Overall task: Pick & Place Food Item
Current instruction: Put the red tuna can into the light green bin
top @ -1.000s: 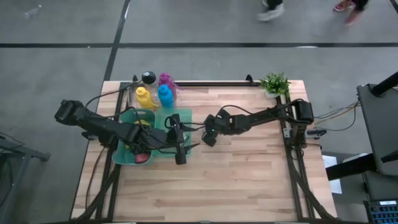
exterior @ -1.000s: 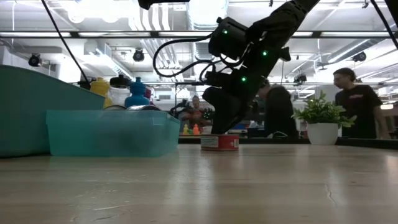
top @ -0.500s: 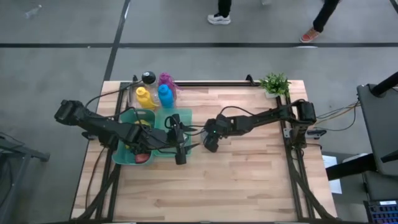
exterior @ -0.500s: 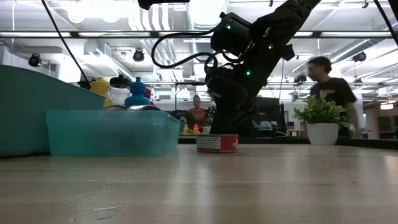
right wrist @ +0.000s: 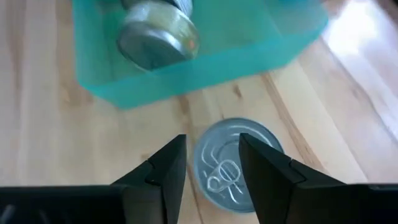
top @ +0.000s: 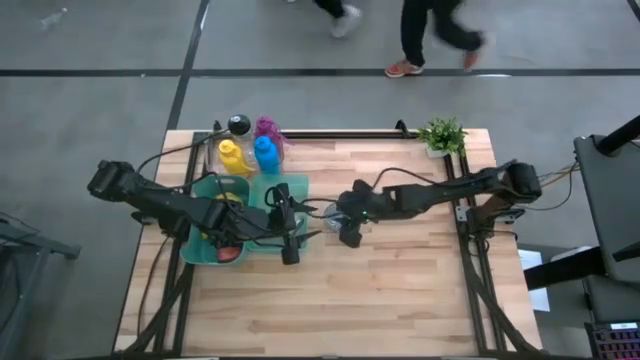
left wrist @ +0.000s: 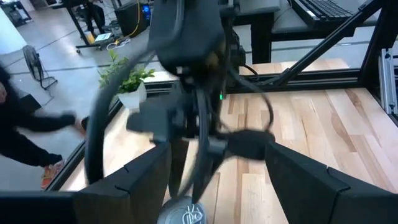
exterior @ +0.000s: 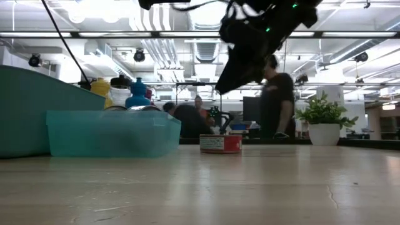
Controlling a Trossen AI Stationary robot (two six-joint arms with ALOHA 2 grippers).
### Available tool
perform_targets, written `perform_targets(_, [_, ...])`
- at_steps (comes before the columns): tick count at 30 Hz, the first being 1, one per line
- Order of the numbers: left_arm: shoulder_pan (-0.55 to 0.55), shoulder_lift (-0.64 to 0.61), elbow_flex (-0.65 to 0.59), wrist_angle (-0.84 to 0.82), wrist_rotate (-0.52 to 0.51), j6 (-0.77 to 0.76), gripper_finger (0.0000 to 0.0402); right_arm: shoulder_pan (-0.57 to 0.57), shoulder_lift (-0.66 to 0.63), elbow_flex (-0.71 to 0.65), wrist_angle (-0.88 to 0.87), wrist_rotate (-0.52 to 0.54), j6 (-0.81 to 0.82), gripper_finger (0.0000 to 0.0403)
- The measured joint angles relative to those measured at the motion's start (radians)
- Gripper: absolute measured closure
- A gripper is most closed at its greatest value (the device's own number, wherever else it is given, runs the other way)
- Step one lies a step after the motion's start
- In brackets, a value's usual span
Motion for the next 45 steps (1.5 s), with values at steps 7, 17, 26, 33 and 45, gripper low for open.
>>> perform_targets(7, [0.000,0.000,-0.002,-0.006,0.000,-0.003,0.0136,0.000,-0.206,-0.176,0.164,-0.012,-0.047,0.0256])
perform_targets(17, [0.000,0.000,-0.002,-0.006,0.000,-0.003,0.0136,0.000,-0.491,-0.512,0.637,-0.208,-0.103,0.0256])
perform_targets(26, [0.001,0.000,-0.002,0.005,0.000,-0.001,0.0136,-0.001,-0.582,-0.668,0.814,-0.312,-0.128,0.0256])
perform_targets(33, [0.001,0.000,-0.002,0.005,0.000,0.005,0.0136,-0.004,-0.663,-0.711,0.814,-0.319,-0.142,0.0256])
perform_targets(45, [0.001,0.000,-0.002,0.005,0.000,0.004,0.0136,-0.003,-0.840,-0.760,0.811,-0.320,-0.184,0.0256])
